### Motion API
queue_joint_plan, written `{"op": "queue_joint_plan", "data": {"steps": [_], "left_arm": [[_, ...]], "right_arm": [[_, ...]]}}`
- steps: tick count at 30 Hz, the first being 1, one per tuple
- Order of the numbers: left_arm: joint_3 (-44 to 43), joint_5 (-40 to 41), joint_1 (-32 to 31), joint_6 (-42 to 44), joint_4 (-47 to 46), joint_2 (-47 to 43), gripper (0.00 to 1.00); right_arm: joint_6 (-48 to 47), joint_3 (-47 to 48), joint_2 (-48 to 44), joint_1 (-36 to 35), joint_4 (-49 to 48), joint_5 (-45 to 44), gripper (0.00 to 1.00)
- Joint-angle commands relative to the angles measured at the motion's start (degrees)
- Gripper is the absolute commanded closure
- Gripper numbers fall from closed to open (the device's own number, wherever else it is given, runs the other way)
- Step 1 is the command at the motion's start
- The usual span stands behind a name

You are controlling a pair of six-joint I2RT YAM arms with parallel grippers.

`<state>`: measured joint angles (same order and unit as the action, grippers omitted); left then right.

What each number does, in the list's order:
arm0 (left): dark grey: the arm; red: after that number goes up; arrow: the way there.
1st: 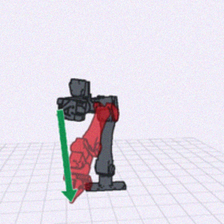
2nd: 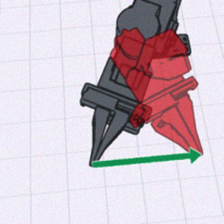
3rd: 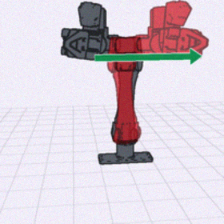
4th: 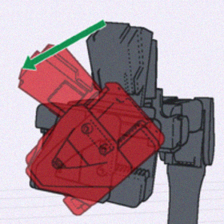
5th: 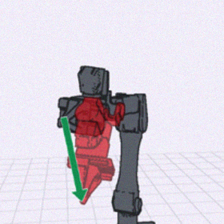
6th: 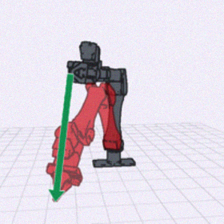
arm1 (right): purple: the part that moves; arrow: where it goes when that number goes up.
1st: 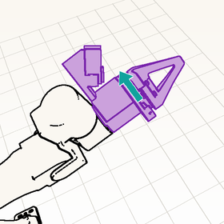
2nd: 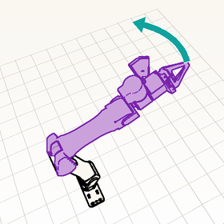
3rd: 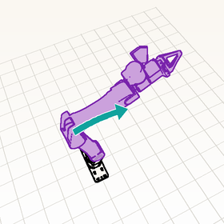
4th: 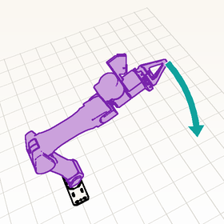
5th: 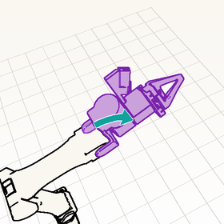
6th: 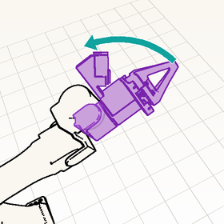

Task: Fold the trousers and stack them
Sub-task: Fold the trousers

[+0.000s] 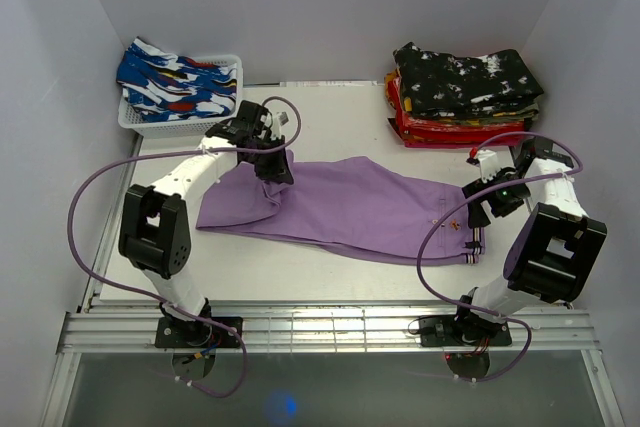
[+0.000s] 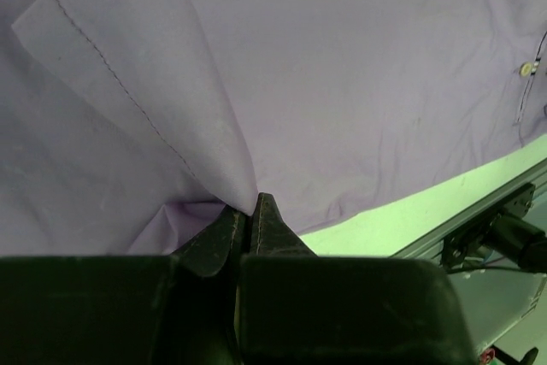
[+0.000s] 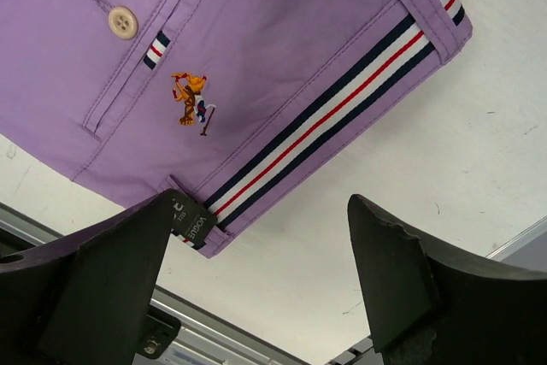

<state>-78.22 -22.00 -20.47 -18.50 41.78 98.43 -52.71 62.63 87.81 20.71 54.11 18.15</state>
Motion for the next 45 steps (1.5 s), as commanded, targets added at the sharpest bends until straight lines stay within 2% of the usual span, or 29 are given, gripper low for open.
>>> {"op": "queue_joint_plan", "data": {"steps": [1, 6, 8, 15, 16, 18, 20, 21, 22, 25, 29, 32, 33, 35, 36, 42, 45], "left_arm": [[-0.4, 2.9, -0.7, -4.3, -4.9, 0.8, 1.00], [-0.6, 3.9, -2.8, -4.3, -5.2, 2.8, 1.00], [0.0, 3.2, -3.3, -4.1, -5.5, 3.3, 0.97], [2.3, 0.8, -8.0, -0.9, -5.2, 1.7, 0.74], [2.5, 0.6, -8.4, -0.6, -4.8, 1.3, 0.62], [2.7, -0.3, -9.1, 0.6, -4.3, 0.4, 0.55], [2.2, -0.3, -9.5, 1.7, -3.8, -1.1, 0.22], [1.8, -0.5, -9.5, 2.3, -3.5, -1.7, 0.11], [1.3, -0.8, -9.5, 2.9, -3.2, -2.2, 0.04], [-1.1, -2.0, -9.1, 5.2, -0.2, -4.1, 0.02], [0.8, -5.3, -4.4, 9.3, 2.5, -7.7, 0.02], [3.6, -9.8, 4.8, 14.4, 5.2, -9.5, 0.04], [3.8, -14.3, 11.2, 17.9, 6.4, -9.5, 0.05], [3.8, -17.4, 17.1, 21.8, 9.5, -8.6, 0.05], [3.6, -16.8, 21.7, 24.2, 10.0, -8.2, 0.05], [1.2, -12.6, 34.4, 31.7, 11.8, -2.8, 0.05], [0.0, -11.9, 39.9, 34.2, 11.2, 1.9, 0.12]], "right_arm": [[-0.6, -0.8, -1.1, -0.1, 1.5, 1.4, 0.12], [-1.3, -1.2, -1.8, -0.1, 1.5, 1.2, 0.12], [-1.5, -1.3, -1.9, -0.1, 1.6, 1.2, 0.12], [-1.5, -0.4, -1.3, -0.1, 2.1, 1.9, 0.12], [-1.3, -0.1, -1.2, -0.1, 2.1, 2.0, 0.11], [-1.1, 0.5, -0.9, -0.1, 2.6, 2.4, 0.11], [-0.7, 0.8, -0.8, -0.2, 2.7, 2.8, 0.11], [-0.6, 1.2, -0.7, -0.4, 2.8, 2.9, 0.11], [-0.4, 1.4, -0.7, -0.6, 3.1, 3.0, 0.11], [1.3, 2.6, -1.4, -1.6, 3.5, 5.1, 0.11], [5.1, 4.3, -2.6, -5.0, 3.3, 10.7, 0.12], [8.8, 5.2, -2.9, -8.7, 2.0, 15.0, 0.17], [9.9, 5.3, -2.8, -10.5, 1.4, 16.3, 0.18], [13.0, 5.0, -2.6, -12.4, -1.1, 18.3, 0.21], [14.0, 4.8, -2.1, -14.2, -2.1, 18.6, 0.21], [15.7, 4.1, 0.9, -15.5, -2.9, 14.8, 0.24], [13.8, 4.0, -0.1, -14.3, -1.6, 12.0, 0.25]]}}
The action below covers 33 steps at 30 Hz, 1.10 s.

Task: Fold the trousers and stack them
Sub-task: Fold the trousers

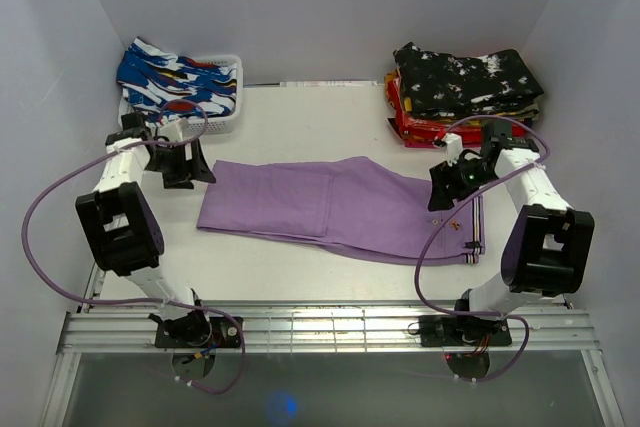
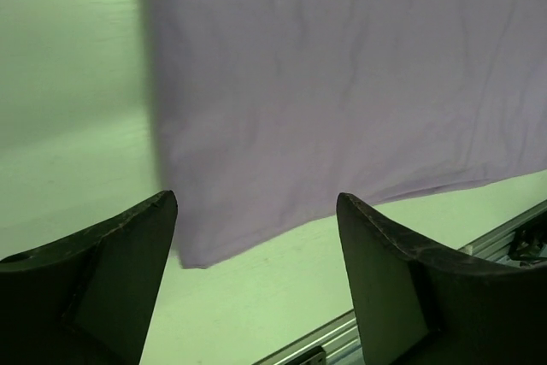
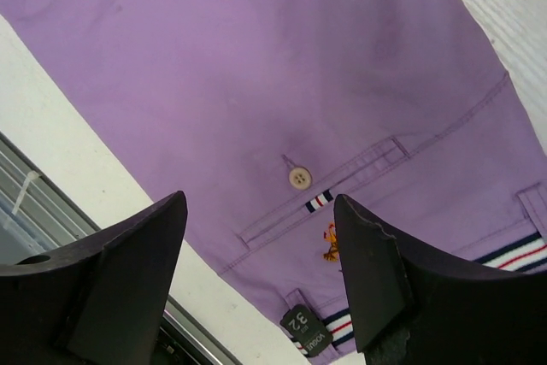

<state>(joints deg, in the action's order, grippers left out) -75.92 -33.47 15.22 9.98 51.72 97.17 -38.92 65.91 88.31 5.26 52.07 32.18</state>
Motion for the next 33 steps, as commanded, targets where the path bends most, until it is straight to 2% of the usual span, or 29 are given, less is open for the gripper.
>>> {"op": "queue_joint_plan", "data": {"steps": [1, 3, 9, 14, 20, 26, 29, 33], "left_arm": [[-2.7, -0.9, 5.3, 6.0, 0.9, 4.6, 0.15], [-3.7, -3.6, 7.3, 6.9, 1.7, 8.7, 0.20], [-2.7, -12.8, 7.5, 6.5, -0.6, 13.1, 0.23], [-0.6, -15.0, 7.5, 3.6, -5.8, 15.9, 0.27], [0.8, -16.6, 7.5, 1.8, -8.0, 18.4, 0.44], [2.9, -13.0, 7.5, 0.5, -11.0, 17.9, 0.47], [3.8, -9.4, 7.6, 0.0, -12.3, 17.7, 0.43], [4.6, -9.2, 8.9, 0.8, -11.9, 16.7, 0.40]], "right_arm": [[-0.6, 0.6, -0.8, 1.4, 2.0, -2.7, 0.25], [-2.2, 0.4, -1.3, 2.6, 3.6, -4.8, 0.25], [-5.6, -0.3, -2.6, 9.7, 7.6, -8.8, 0.25], [-8.7, 3.8, 0.4, 17.2, 12.9, -7.9, 0.25], [-10.0, 4.7, 1.0, 19.7, 13.1, -9.2, 0.25], [-9.3, 5.7, 2.1, 20.1, 13.0, -8.7, 0.25], [-8.9, 6.7, 2.5, 20.1, 13.5, -8.0, 0.25], [-8.9, 7.2, 2.1, 20.1, 13.9, -8.4, 0.25]]}}
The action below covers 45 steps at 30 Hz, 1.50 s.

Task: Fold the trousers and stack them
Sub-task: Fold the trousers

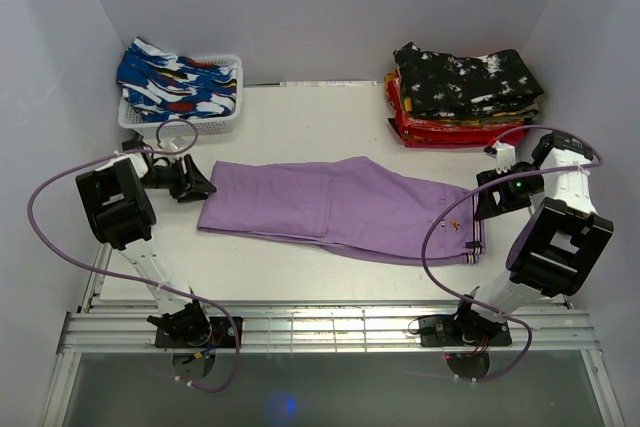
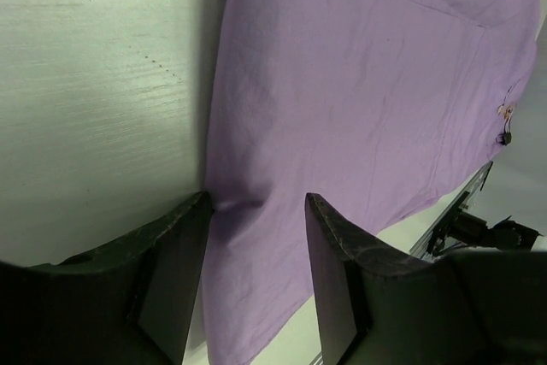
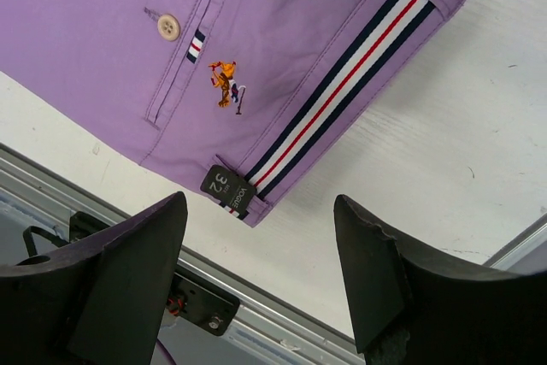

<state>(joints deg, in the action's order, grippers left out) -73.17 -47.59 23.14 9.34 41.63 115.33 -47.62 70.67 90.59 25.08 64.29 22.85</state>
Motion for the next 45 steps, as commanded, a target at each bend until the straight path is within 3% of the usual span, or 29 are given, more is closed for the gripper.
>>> {"op": "queue_joint_plan", "data": {"steps": [1, 12, 24, 29, 31, 32, 34, 41, 45], "left_arm": [[1.6, 4.9, 1.5, 1.8, -1.6, -1.5, 0.39], [1.4, 6.6, 4.2, 5.6, 1.3, -0.1, 0.37], [6.9, 6.1, -0.2, 3.8, -2.3, 1.8, 0.46], [6.3, 9.2, 0.8, 1.2, -3.7, 2.1, 0.65], [5.8, 9.5, 1.7, 0.1, -4.4, 1.1, 0.78], [5.0, 9.6, 2.7, 0.0, -4.3, 0.8, 0.90], [3.8, 9.7, 3.6, 0.6, -2.7, 0.0, 0.99], [-1.1, 12.3, 6.7, 5.1, 4.0, -6.3, 1.00], [-7.1, 12.5, 7.5, 7.7, 10.4, -9.8, 1.00]], "right_arm": [[-0.4, 2.5, -0.3, 0.2, 1.8, 0.8, 0.25], [-1.1, 0.3, -1.1, 0.2, 0.9, 0.7, 0.25], [-0.5, 2.6, 0.6, 0.1, 0.8, 0.1, 0.25], [-0.9, 0.9, 0.4, 0.2, -0.6, -1.8, 0.26], [-1.1, 0.4, 0.3, 0.2, -0.8, -2.0, 0.26], [-1.1, 0.3, 0.1, 0.2, -0.9, -2.0, 0.26], [-1.0, 0.3, 0.0, 0.2, -1.2, -1.8, 0.27], [2.1, -1.5, 0.1, 0.2, -3.5, 0.1, 0.26], [5.6, -3.5, 0.2, 0.2, -6.2, 2.3, 0.19]]}}
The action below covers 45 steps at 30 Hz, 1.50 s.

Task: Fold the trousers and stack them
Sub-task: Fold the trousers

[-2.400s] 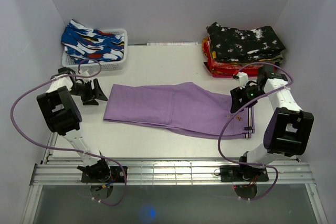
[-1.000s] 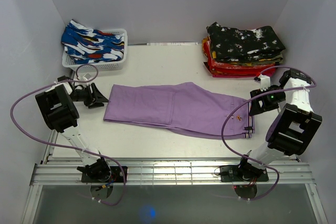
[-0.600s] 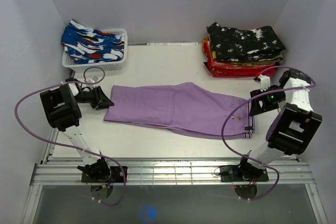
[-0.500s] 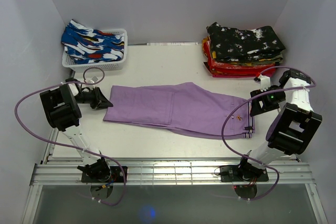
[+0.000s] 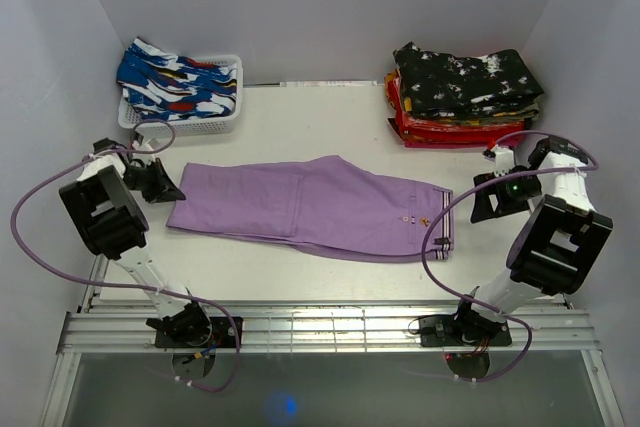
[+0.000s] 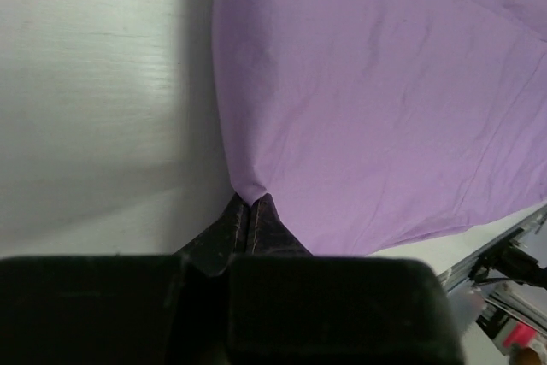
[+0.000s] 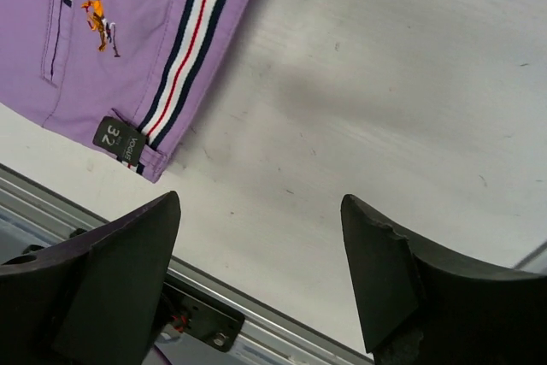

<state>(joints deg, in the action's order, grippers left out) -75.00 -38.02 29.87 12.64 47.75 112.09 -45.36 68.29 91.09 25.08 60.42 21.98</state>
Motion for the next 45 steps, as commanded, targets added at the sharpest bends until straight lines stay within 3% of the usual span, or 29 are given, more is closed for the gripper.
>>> {"op": "queue_joint_plan", "data": {"steps": [1, 8, 14, 18, 20, 23, 24, 25, 26, 32, 45], "left_arm": [[-6.0, 3.1, 0.7, 4.9, 5.2, -7.1, 1.00], [-12.5, 0.3, 0.5, 5.3, 13.2, -8.0, 1.00], [-15.9, -0.3, -1.1, 4.4, 16.2, -8.8, 1.00], [-17.6, 0.4, -2.1, 4.5, 18.7, -9.6, 1.00], [-18.7, 0.7, -2.5, 4.2, 20.1, -9.8, 1.00], [-22.5, 0.0, -3.8, 4.1, 22.6, -9.9, 1.00], [-24.7, -0.1, -4.5, 3.8, 23.2, -10.1, 1.00], [-26.0, -0.2, -6.2, 3.5, 23.6, -10.5, 1.00], [-27.1, 0.0, -7.4, 2.0, 24.2, -10.8, 1.00], [-33.2, 2.2, -20.9, -7.2, 23.5, -12.6, 1.00], [-32.0, 8.2, -50.2, -31.0, 12.6, -10.1, 1.00]], "right_arm": [[4.4, -1.3, 0.5, 0.2, -2.6, 5.6, 0.18], [16.9, -3.8, 6.8, -0.6, -7.5, 20.3, 0.16], [27.8, -10.9, 10.9, -4.9, -21.6, 27.3, 0.15], [33.9, -14.8, 13.2, -7.5, -30.5, 28.7, 0.28], [36.6, -16.4, 14.7, -8.7, -33.9, 24.8, 0.35], [38.2, -17.5, 15.6, -9.2, -36.4, 19.3, 0.61], [38.3, -17.4, 15.8, -9.3, -36.6, 18.2, 0.82], [38.7, -17.1, 16.0, -9.3, -36.7, 16.4, 0.91], [38.7, -16.9, 16.0, -9.5, -36.7, 16.3, 0.92], [39.0, -16.7, 15.5, -10.9, -37.0, 17.0, 0.92], [41.1, -19.2, 15.3, -12.9, -40.9, 17.7, 0.92]]}}
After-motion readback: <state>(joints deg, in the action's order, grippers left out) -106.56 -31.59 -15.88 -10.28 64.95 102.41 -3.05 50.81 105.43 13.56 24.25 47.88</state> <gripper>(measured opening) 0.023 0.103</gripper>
